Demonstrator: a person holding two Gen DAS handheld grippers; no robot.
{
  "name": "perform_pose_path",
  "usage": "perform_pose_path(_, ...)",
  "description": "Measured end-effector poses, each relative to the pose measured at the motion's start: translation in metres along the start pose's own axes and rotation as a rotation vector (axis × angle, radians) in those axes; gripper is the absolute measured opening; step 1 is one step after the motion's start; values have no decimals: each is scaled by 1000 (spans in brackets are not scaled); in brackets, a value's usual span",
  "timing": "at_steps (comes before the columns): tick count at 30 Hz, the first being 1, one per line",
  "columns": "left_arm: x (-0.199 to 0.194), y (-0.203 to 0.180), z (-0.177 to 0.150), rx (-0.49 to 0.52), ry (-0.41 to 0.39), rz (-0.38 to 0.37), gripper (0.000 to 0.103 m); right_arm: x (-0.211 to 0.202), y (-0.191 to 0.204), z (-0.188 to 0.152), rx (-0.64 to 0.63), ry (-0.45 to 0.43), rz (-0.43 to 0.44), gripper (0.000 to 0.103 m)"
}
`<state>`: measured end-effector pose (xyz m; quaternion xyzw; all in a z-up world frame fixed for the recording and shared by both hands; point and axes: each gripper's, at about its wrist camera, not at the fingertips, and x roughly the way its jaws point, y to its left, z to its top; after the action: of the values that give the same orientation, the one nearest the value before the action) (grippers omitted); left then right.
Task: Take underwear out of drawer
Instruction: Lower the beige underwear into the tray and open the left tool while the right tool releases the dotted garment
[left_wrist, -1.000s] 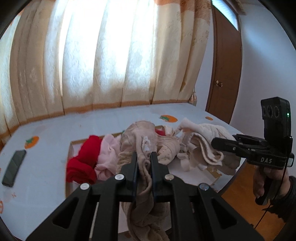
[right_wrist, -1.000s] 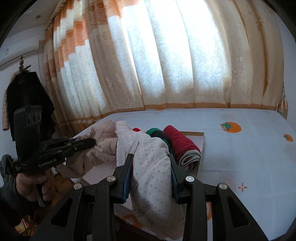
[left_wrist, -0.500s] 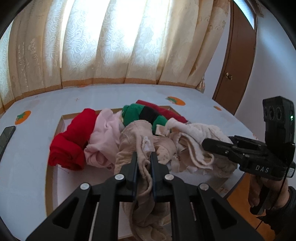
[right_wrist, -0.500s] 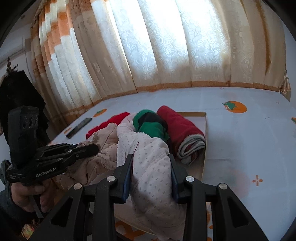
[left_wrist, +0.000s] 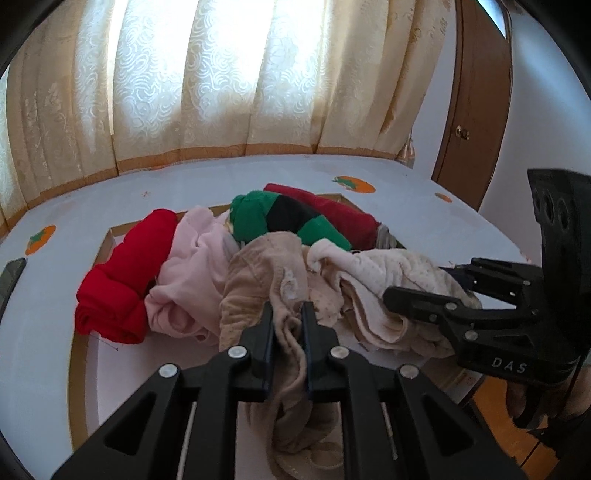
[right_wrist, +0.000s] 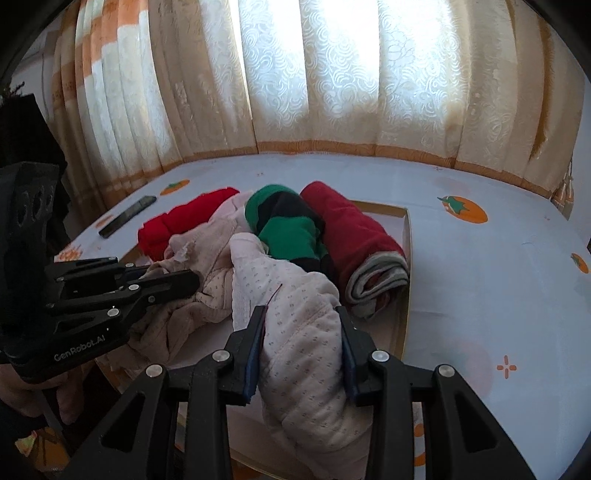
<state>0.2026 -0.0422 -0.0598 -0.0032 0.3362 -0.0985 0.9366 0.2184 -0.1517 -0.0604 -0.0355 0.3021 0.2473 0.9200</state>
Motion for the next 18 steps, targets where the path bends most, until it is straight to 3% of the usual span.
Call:
perform_pose_path(2, 0, -1, 0, 4, -3, 3, 13, 1, 0, 0, 1, 2, -2, 39)
perform_pose_path(5, 1, -1, -2, 5, -7, 7, 25, 1, 0, -1, 3, 2, 2, 41)
perform_pose_path(13, -8, -5, -7, 18, -30, 11, 43, -8, 1, -7, 13, -24, 2, 64)
perform_pose_path(18, -19, -4, -10, 5, -54, 4, 51, -21, 0, -11, 32, -54, -2, 67)
